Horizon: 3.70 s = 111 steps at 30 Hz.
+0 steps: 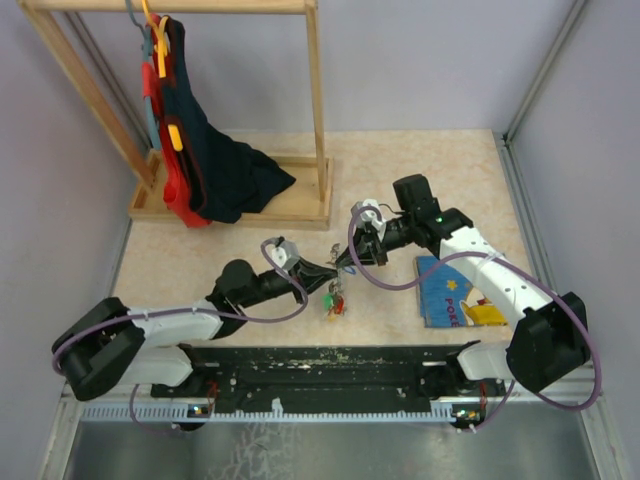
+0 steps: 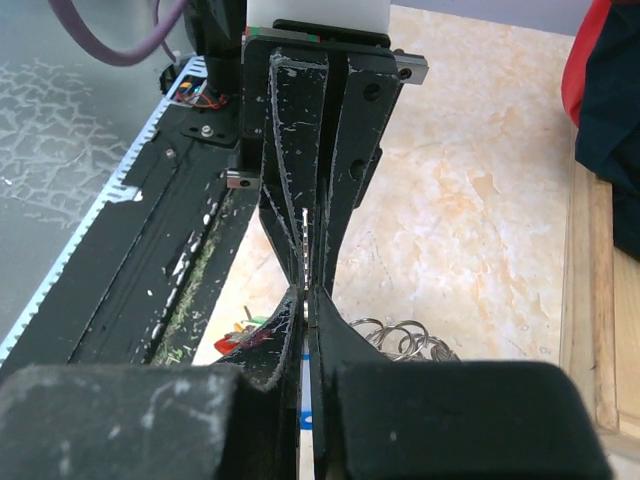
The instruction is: Remove the keys from the keyring
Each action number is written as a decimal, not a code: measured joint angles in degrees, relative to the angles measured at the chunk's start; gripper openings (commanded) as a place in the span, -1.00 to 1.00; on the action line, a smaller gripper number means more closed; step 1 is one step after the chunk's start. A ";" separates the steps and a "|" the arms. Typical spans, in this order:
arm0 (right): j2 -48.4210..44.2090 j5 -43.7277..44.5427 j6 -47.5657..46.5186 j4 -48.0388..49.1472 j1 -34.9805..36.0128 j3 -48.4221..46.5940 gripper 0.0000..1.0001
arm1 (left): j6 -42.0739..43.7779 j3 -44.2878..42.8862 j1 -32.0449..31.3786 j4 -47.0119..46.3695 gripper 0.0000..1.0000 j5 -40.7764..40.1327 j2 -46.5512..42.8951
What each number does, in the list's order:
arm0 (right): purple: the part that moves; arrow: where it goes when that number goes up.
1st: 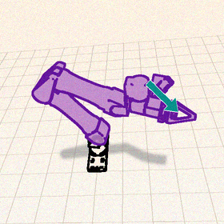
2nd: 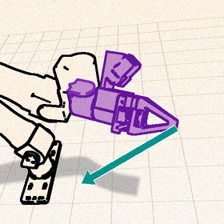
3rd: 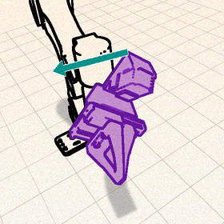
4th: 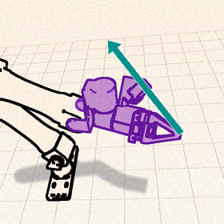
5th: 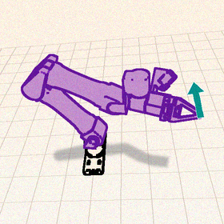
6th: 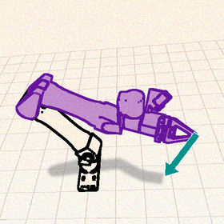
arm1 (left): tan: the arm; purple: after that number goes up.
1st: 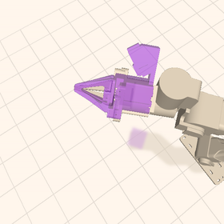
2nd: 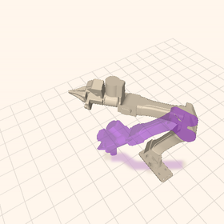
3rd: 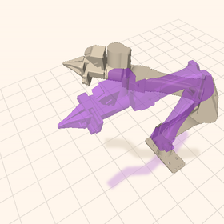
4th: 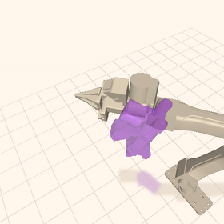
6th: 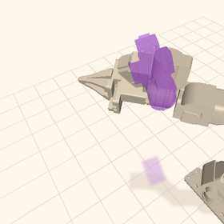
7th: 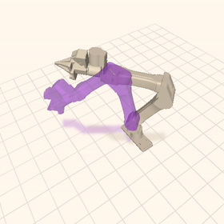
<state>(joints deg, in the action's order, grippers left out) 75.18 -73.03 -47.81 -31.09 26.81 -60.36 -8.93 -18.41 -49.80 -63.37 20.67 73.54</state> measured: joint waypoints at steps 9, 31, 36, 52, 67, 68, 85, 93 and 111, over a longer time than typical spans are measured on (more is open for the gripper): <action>0.00 -0.26 -1.22 -0.96 0.00 0.00 -1.00 | 5.27 -9.03 0.57 25.00 -0.99 1.25 -5.60; -0.02 -0.74 12.50 11.47 -0.11 3.32 -1.00 | 8.59 -21.94 4.24 48.85 -0.99 12.46 -5.03; -0.02 -0.31 15.02 13.25 -0.35 3.39 -1.00 | 8.55 -21.94 4.85 48.26 -0.99 14.38 -4.61; -0.02 -3.23 11.28 10.45 -1.64 3.37 -1.00 | 5.09 -20.70 6.25 41.99 -0.99 18.84 -3.89; 0.00 -2.16 11.13 10.27 -1.86 3.37 -1.00 | 2.95 -18.97 6.45 38.36 -0.99 17.44 -3.28; 0.00 -1.99 11.26 10.32 -1.86 3.37 -1.00 | 2.93 -18.16 6.45 37.75 -0.99 16.74 -3.98; 0.00 -1.01 18.01 15.74 -1.88 3.78 -1.00 | 3.39 -7.54 6.54 25.31 -0.33 14.12 -11.93; 0.00 -0.55 20.11 17.88 -1.88 4.44 -1.00 | 3.39 3.10 5.97 7.89 -0.26 13.18 -8.92; 0.37 -0.22 21.07 18.38 -1.88 4.50 -1.00 | 6.05 4.90 0.04 -16.72 -0.33 -0.44 3.02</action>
<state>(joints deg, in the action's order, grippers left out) 75.55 -73.25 -26.74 -12.71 24.93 -55.86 -2.87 -13.52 -49.76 -80.09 20.23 76.55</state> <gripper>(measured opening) 0.007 0.342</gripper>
